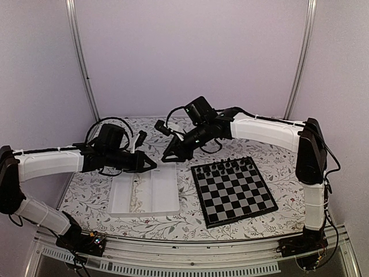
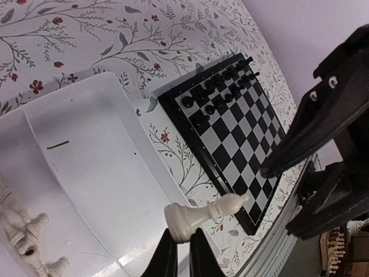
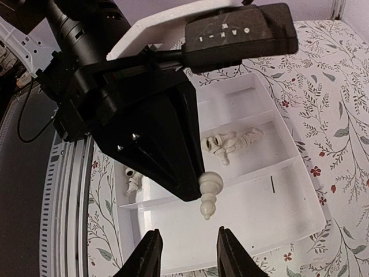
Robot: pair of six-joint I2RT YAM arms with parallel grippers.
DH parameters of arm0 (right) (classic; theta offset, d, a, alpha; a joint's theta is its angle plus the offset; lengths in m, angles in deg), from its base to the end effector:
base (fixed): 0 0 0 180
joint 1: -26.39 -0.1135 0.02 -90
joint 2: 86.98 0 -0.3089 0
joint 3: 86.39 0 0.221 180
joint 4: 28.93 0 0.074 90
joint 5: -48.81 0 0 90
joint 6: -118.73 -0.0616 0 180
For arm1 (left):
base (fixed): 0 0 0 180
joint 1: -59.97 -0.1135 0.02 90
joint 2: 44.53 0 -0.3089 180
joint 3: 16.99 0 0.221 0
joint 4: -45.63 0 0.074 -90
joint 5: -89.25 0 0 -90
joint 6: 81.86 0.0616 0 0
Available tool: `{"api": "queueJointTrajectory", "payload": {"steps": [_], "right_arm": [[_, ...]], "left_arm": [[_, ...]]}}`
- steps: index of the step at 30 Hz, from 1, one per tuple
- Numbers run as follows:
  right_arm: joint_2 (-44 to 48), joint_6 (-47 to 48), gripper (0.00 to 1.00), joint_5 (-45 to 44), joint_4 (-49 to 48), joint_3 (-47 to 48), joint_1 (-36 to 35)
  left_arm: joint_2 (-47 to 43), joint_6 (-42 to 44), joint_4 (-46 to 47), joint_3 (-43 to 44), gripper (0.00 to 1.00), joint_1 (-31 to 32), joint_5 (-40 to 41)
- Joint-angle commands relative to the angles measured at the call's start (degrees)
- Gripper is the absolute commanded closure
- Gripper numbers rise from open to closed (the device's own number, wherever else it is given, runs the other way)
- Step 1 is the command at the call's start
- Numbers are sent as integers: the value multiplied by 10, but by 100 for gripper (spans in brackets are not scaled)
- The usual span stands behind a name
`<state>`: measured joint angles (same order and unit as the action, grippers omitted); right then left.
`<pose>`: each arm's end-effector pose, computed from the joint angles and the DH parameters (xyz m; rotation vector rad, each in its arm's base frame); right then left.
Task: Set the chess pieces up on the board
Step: Place the chess piece on the chessboard.
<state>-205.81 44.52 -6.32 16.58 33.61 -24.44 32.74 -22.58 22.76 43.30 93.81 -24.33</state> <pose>0.2752 0.3936 0.3016 -1.5633 1.8084 1.0101 0.2051 -0.1672 0.2667 0.3011 2.4044 -1.0282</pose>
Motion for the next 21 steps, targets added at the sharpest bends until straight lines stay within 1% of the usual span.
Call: {"api": "queueJointTrajectory", "payload": {"steps": [1,10,17,21], "right_arm": [[-27,-33,66,5,0,46,-12],[-46,-49,70,9,-3,56,-16],[-62,-57,72,4,-3,67,-17],[-68,-60,79,7,-5,68,-18]], "left_arm": [[-19,-23,33,-11,91,2,-22],[-33,-33,50,-23,90,6,-29],[-33,-31,53,-17,90,13,-32],[-31,-32,53,-15,90,18,-33]]}}
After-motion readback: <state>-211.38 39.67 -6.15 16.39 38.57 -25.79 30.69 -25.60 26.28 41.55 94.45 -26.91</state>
